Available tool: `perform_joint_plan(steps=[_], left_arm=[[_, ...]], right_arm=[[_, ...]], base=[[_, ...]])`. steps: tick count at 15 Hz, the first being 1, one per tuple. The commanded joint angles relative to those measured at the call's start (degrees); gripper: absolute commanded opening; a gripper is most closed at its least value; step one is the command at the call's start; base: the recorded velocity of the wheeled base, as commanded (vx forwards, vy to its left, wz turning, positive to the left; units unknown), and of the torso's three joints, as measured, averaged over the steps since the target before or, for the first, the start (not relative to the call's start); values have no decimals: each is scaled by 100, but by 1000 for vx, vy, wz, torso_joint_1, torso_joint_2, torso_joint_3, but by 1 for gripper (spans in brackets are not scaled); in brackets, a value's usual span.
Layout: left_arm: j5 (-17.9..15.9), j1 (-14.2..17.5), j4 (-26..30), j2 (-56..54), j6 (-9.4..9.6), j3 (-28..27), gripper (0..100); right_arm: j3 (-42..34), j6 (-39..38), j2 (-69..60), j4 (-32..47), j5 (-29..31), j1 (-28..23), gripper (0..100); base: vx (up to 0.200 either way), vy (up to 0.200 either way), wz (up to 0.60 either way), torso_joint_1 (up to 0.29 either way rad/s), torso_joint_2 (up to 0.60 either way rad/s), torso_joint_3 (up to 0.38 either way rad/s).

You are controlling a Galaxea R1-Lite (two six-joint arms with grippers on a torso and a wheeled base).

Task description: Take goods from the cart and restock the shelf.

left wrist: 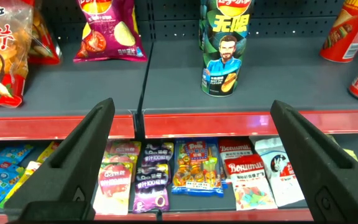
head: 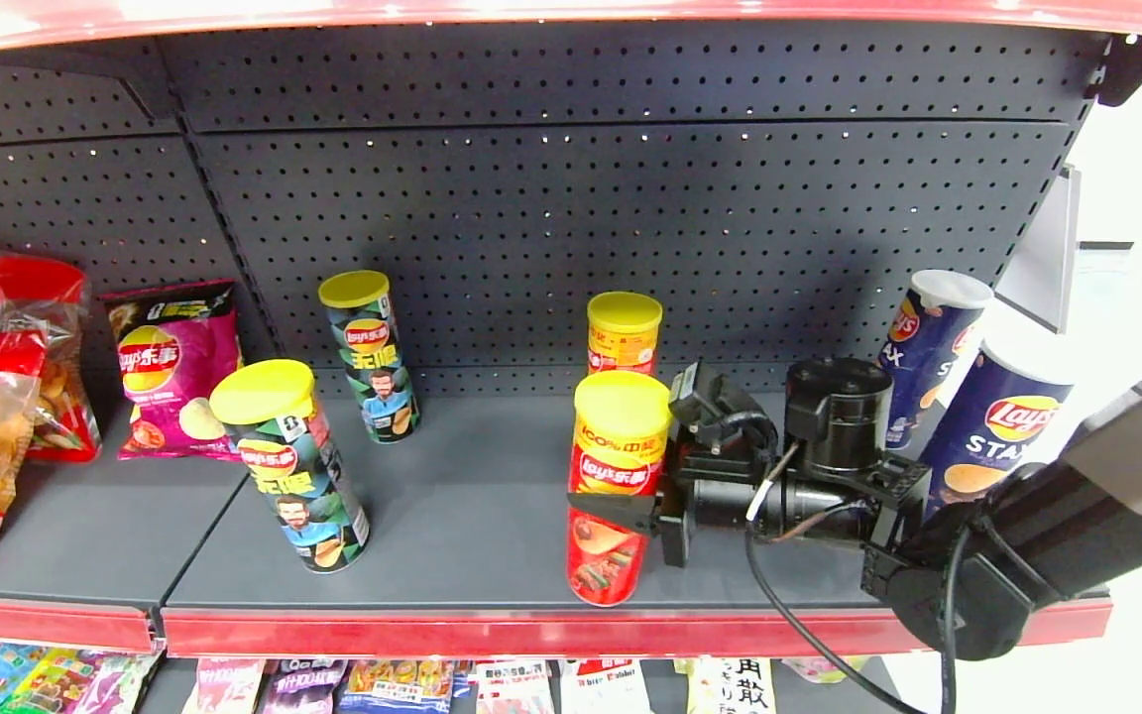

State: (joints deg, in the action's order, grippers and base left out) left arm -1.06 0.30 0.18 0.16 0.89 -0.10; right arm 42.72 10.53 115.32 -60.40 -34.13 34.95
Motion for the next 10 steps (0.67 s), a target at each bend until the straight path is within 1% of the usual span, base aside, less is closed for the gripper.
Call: perform_joint_plan(steps=[1, 5, 10], left_arm=[[1, 5, 8, 2, -1, 1, 100], [1, 5, 8, 2, -1, 1, 100], [1, 5, -1, 2, -1, 1, 100]], right_arm=[[9, 45, -63, -6, -129, -94, 0], [-97, 423, -98, -6, -269, -208, 0], [-132, 634, -177, 20, -313, -208, 0]], base=[[0, 0, 0, 0, 0, 0], [0, 0, 0, 0, 0, 0], [0, 0, 0, 0, 0, 0]])
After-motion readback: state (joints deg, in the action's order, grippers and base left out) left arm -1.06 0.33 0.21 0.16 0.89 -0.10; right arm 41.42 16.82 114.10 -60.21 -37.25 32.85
